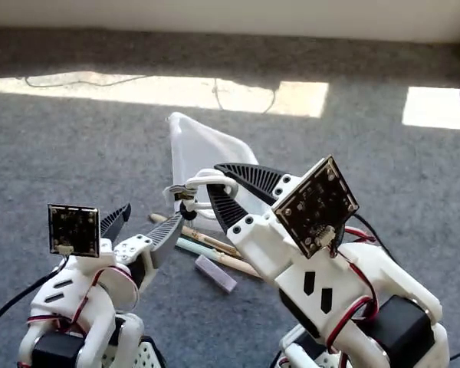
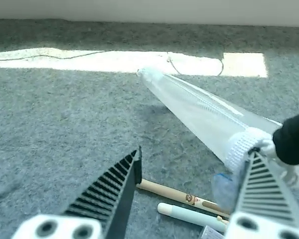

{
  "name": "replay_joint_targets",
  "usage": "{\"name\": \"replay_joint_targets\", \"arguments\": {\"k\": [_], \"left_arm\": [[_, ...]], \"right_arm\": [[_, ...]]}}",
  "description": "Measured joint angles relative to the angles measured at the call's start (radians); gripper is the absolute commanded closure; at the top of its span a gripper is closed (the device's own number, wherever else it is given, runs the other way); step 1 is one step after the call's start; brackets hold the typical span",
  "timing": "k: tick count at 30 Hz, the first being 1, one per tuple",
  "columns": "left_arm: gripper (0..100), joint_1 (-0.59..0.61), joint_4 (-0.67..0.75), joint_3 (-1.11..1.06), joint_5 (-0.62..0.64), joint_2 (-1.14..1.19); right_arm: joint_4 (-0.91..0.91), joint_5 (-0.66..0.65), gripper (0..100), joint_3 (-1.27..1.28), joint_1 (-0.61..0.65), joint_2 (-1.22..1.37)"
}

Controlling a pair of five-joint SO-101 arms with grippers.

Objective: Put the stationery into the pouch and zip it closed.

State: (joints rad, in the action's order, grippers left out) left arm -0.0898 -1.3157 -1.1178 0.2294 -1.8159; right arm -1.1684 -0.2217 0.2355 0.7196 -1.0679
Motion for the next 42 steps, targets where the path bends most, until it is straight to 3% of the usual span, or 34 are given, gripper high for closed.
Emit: {"name": "replay_joint_targets", "arguments": {"k": [4, 10, 15, 27, 42], "left_arm": [[70, 0.005, 0.002, 0.000, 0.000, 0.000], [82, 0.011, 0.009, -0.008, -0.005, 0.000], [84, 0.011, 0.049, -0.037, -0.071, 0.000], [99, 0.011, 0.106, -0.127, -0.078, 0.000], [99, 0.006, 0.112, -0.121, -0.077, 0.000]], "right_arm": [[-0.009, 0.000, 99.2, 0.000, 0.000, 0.000], [-0.086, 0.000, 99.2, -0.002, 0.000, 0.000], [-0.129, 0.000, 99.2, -0.002, 0.000, 0.000], [-0.245, 0.000, 99.2, -0.002, 0.000, 0.000], [-0.259, -0.002, 99.2, 0.041, -0.331, -0.213]]}}
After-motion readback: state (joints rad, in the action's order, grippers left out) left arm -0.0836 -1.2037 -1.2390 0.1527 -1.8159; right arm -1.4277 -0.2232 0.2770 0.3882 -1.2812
